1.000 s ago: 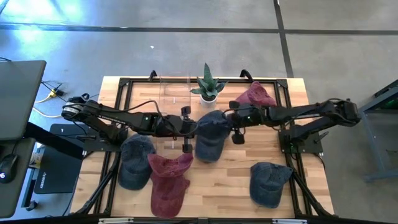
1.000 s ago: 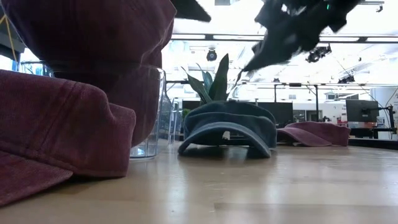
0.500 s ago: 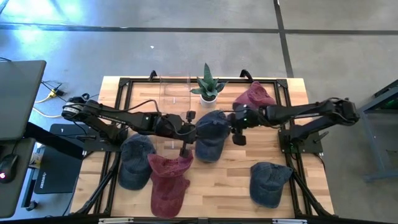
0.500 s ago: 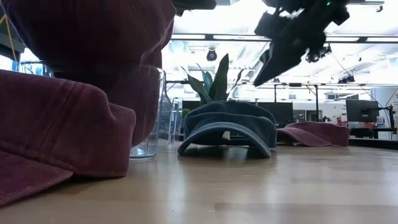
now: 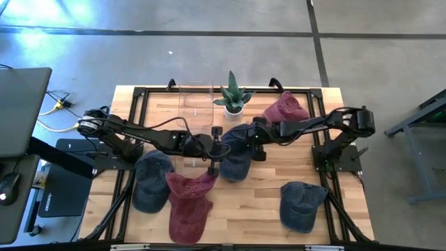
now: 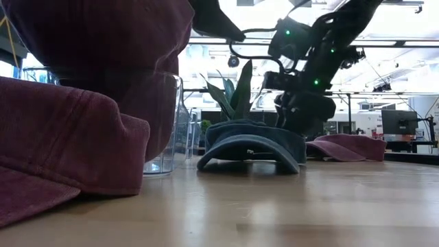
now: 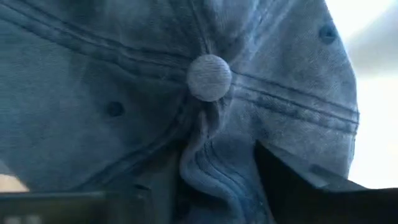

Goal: Pick & Place hat
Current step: Put the top blue cap into the top transparent bin

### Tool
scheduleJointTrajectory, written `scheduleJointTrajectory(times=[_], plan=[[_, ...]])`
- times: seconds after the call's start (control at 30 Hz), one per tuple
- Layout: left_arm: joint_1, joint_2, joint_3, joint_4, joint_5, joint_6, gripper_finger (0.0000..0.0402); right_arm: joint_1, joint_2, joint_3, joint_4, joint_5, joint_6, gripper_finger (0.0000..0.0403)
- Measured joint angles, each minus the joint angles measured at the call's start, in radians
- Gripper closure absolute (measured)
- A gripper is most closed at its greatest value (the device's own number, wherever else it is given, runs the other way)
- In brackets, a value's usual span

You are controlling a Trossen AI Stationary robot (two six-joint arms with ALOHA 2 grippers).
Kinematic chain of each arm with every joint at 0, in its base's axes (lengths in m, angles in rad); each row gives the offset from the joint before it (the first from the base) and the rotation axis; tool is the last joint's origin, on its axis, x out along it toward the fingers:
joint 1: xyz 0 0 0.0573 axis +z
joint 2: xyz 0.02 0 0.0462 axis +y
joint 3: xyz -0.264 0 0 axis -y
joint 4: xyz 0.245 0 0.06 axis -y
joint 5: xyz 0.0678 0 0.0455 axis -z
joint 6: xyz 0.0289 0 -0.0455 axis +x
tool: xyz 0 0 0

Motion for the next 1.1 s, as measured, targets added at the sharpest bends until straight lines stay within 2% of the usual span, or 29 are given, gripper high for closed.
scheduleJointTrajectory(times=[0.13, 0.2, 0.33, 0.4, 0.5, 0.6, 0.73, 0.87, 0.97, 1.1], plan=[[0.0, -0.001, 0.0, 0.003, -0.026, -0.001, 0.0396, 0.0, -0.007, 0.0, -0.003, -0.003, 0.001, 0.0346], [0.0, -0.001, 0.001, 0.014, -0.041, -0.001, 0.0396, 0.004, -0.02, 0.0, -0.011, 0.012, -0.003, 0.0386], [0.0, -0.002, 0.001, 0.019, -0.039, -0.001, 0.0396, 0.021, -0.109, 0.0, -0.022, 0.002, 0.021, 0.0369], [0.0, -0.002, 0.001, 0.022, -0.041, 0.004, 0.0396, 0.036, -0.176, 0.0, -0.041, -0.023, 0.023, 0.0379], [0.0, -0.002, 0.001, 0.039, -0.033, 0.062, 0.0396, 0.056, -0.287, 0.0, -0.072, -0.105, 0.02, 0.0394], [0.0, -0.002, 0.001, 0.085, 0.018, 0.128, 0.0388, 0.072, -0.388, 0.0, -0.074, -0.226, 0.039, 0.0384], [0.0, -0.002, 0.001, 0.181, 0.083, 0.188, 0.0337, 0.093, -0.467, 0.0, -0.071, -0.356, 0.063, 0.0394], [0.004, 0.021, 0.003, 0.283, 0.063, 0.201, 0.0253, 0.115, -0.485, 0.0, -0.068, -0.331, 0.066, 0.039], [0.025, 0.044, 0.001, 0.287, 0.066, 0.199, 0.019, 0.121, -0.481, 0.0, -0.062, -0.302, 0.054, 0.0385], [0.074, 0.099, 0.001, 0.283, 0.09, 0.097, 0.0128, 0.121, -0.481, 0.0, -0.054, -0.302, 0.045, 0.0396]])
